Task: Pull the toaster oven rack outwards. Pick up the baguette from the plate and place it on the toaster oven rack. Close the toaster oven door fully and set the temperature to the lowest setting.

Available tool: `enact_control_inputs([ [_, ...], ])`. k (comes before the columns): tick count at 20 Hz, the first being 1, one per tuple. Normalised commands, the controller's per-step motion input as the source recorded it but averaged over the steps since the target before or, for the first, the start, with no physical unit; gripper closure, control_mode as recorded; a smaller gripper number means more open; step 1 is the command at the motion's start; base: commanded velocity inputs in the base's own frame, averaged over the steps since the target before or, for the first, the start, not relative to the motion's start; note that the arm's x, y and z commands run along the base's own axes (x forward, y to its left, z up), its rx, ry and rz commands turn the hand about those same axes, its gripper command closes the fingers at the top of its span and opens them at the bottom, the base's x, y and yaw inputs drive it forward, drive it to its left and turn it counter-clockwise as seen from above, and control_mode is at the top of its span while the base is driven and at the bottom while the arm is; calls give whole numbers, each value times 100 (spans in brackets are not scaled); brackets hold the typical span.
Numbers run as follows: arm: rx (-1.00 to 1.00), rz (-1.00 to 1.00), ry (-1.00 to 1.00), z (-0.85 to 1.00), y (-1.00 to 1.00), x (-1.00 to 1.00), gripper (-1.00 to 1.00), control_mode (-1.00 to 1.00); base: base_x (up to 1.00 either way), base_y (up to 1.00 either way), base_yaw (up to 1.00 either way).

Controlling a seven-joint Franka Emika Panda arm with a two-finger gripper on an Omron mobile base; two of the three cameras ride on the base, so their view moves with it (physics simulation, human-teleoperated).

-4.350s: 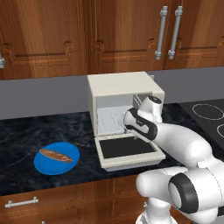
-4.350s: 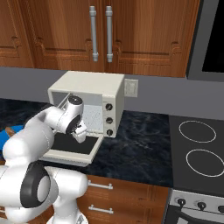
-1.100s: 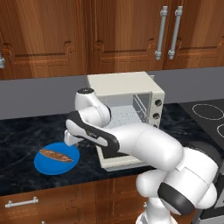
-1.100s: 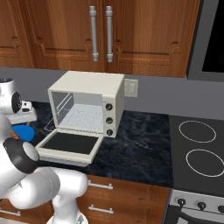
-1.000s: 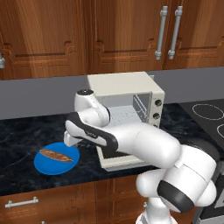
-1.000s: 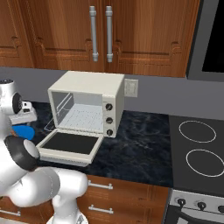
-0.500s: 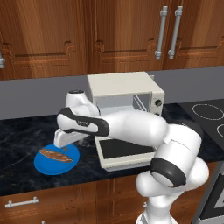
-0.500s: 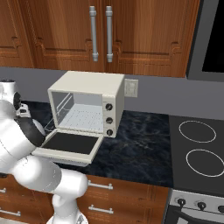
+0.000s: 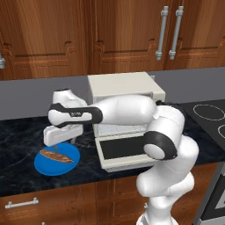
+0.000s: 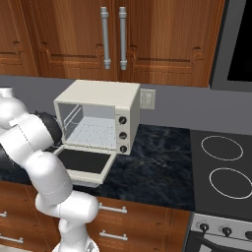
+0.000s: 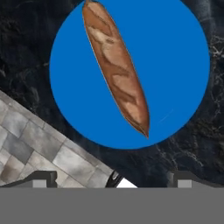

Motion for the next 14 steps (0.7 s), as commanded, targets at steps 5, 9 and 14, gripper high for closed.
enact_control_inputs([
  [5, -18, -7, 0, -26, 25, 13, -100, -100, 0, 0, 0],
  [9, -13, -7, 0, -33, 19, 17, -100, -100, 0, 0, 0],
  [14, -8, -7, 1, -24, 0, 1, -100, -100, 0, 0, 0],
])
